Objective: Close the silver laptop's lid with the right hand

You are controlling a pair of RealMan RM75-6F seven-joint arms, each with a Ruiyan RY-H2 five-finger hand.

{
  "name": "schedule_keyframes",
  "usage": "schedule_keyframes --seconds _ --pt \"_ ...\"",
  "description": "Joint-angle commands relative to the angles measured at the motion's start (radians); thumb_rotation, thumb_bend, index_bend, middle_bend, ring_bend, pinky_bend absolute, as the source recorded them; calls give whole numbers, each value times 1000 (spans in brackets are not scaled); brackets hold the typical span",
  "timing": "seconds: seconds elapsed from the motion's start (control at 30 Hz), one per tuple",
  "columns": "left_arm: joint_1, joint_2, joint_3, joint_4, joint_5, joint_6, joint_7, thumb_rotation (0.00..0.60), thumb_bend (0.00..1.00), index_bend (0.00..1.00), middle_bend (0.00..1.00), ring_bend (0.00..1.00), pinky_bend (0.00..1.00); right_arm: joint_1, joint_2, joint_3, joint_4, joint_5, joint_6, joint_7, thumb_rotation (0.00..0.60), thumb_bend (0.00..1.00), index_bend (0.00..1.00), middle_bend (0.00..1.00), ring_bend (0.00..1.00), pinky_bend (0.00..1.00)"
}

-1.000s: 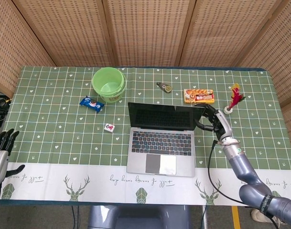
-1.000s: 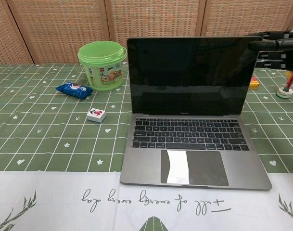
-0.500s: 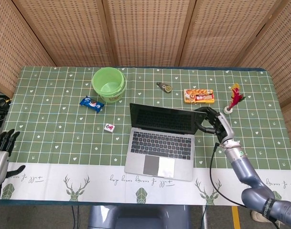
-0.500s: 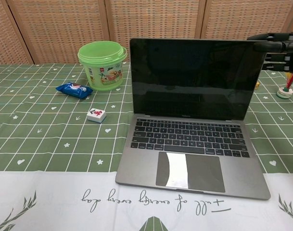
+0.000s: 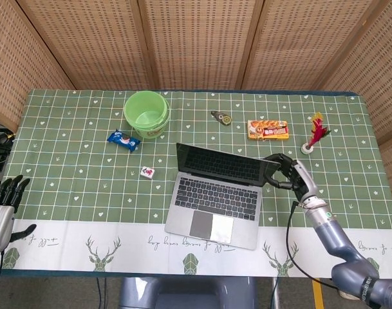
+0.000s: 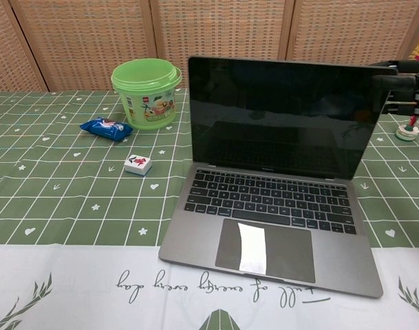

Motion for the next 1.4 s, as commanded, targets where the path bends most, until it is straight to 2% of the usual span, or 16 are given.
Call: schedule_keyframes --seconds 0.03,0.33,0.63,0.83,1.17,1.4 --pt "1 1 2 -1 3 1 1 600 48 0 0 0 0 -5 11 -17 1 -32 4 28 600 451 456 450 369 322" --pt "2 3 7 -8 18 7 7 600 48 0 0 0 0 -8 44 -61 1 -131 34 128 600 433 459 452 374 327" --pt "3 3 8 -10 23 10 9 600 48 0 0 0 0 7 67 -104 -20 -205 67 173 600 401 460 453 375 328" --pt "2 4 9 -8 25 8 7 600 48 0 0 0 0 29 93 -150 -39 -275 80 201 600 372 461 453 375 328" --pt "2 5 12 -9 31 7 7 600 48 0 0 0 0 72 122 -217 -44 -329 76 246 599 341 472 461 381 337" --pt "1 4 14 -10 33 4 8 600 48 0 0 0 0 99 141 -259 -54 -353 73 265 571 330 476 463 385 341"
